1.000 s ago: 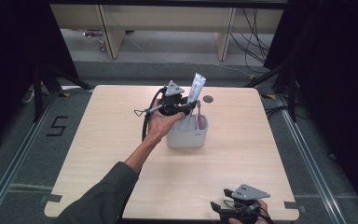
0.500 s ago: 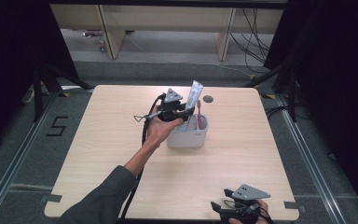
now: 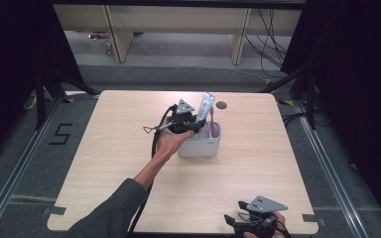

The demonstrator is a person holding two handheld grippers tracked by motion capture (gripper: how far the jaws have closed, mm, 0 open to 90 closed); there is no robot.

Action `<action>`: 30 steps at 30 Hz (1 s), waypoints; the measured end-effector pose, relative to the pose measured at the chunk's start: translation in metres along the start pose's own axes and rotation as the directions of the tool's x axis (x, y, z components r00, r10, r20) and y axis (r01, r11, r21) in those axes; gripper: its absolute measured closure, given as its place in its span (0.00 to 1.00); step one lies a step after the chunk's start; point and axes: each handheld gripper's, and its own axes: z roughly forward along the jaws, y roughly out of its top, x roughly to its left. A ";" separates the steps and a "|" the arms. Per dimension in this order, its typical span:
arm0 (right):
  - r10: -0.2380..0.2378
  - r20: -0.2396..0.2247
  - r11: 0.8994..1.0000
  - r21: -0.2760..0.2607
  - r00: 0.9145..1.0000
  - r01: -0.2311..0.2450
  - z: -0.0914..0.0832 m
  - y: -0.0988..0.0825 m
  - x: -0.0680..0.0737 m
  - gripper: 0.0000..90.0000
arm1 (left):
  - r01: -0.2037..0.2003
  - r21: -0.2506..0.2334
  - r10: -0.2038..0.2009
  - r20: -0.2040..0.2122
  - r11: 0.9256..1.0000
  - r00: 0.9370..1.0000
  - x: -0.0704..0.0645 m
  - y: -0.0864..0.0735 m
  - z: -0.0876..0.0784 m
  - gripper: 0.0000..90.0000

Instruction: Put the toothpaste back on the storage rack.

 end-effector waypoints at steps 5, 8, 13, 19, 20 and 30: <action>-0.002 0.000 1.000 0.008 1.000 0.002 -0.001 0.000 0.000 0.34 | -0.009 0.015 0.009 -0.006 1.000 1.000 -0.001 -0.008 0.003 0.72; -0.016 -0.005 1.000 -0.003 1.000 0.016 0.001 0.000 -0.002 0.34 | 0.002 0.014 -0.002 -0.004 1.000 1.000 0.000 -0.013 0.006 0.72; -0.018 -0.003 1.000 0.005 1.000 0.018 0.000 0.000 -0.002 0.34 | -0.012 0.035 0.012 -0.005 0.999 1.000 -0.001 -0.015 0.007 0.72; -0.019 -0.002 1.000 0.003 1.000 0.019 0.000 0.000 -0.002 0.34 | -0.030 0.058 0.031 -0.012 0.998 0.999 -0.002 -0.017 0.008 0.71; -0.019 -0.001 1.000 0.004 1.000 0.019 0.000 0.000 -0.002 0.34 | -0.020 0.057 0.021 -0.004 0.998 1.000 -0.002 -0.018 0.009 0.71; 0.001 -0.003 1.000 0.009 1.000 -0.001 0.001 0.000 0.001 0.34 | -0.034 0.090 0.036 -0.019 0.995 0.999 -0.005 -0.019 0.007 0.70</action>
